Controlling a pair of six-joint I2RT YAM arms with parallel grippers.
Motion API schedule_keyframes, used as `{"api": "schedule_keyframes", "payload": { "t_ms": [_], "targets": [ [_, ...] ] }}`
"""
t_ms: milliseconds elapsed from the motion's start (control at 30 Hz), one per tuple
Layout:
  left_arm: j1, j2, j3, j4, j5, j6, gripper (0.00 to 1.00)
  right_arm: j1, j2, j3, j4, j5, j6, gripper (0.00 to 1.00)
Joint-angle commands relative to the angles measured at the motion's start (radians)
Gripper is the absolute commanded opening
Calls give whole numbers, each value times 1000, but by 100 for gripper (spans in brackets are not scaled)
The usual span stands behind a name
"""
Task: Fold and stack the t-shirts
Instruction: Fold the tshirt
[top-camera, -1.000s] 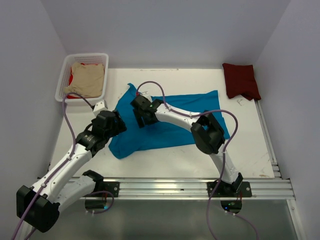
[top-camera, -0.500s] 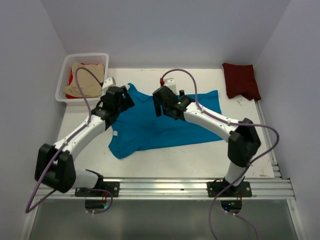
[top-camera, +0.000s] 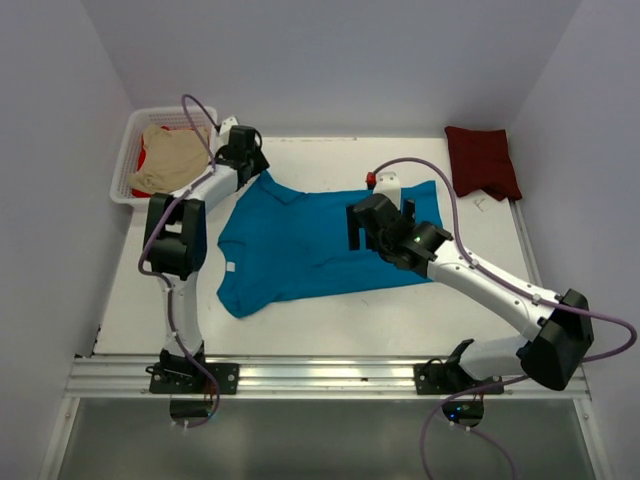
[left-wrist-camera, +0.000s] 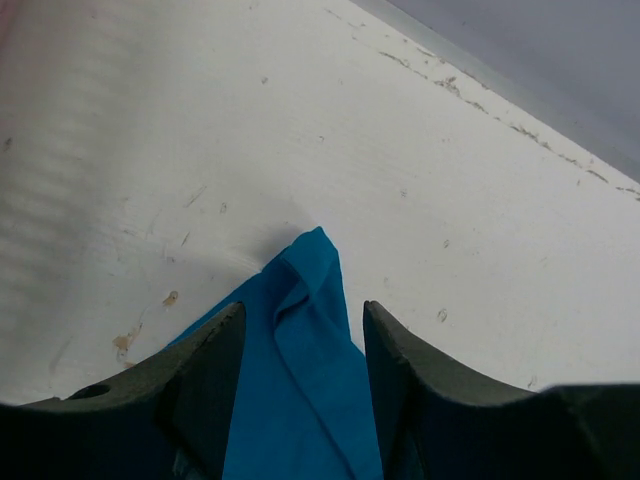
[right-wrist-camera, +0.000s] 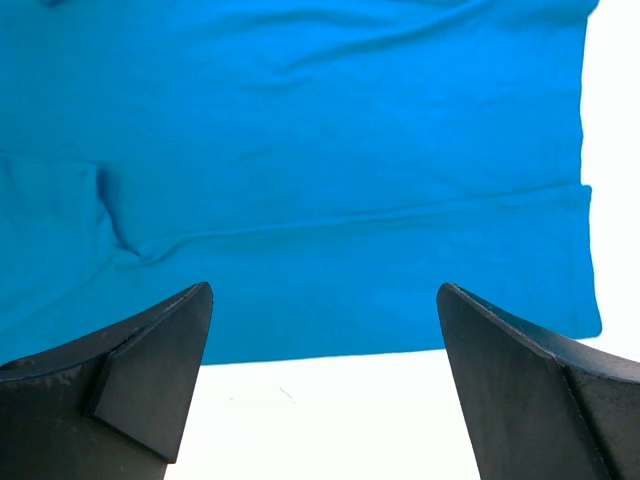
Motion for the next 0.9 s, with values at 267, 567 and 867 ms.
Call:
{"api": "schedule_keyframes", "payload": {
  "t_ms": [267, 567, 867],
  "targets": [
    [19, 99, 100, 10, 49, 40, 57, -45, -53, -66, -14, 20, 41, 99],
    [35, 157, 126, 57, 75, 57, 45, -70, -49, -80, -12, 24, 54, 94],
    [56, 202, 143, 89, 102, 48, 32, -85, -55, -85, -12, 26, 55, 89]
  ]
}}
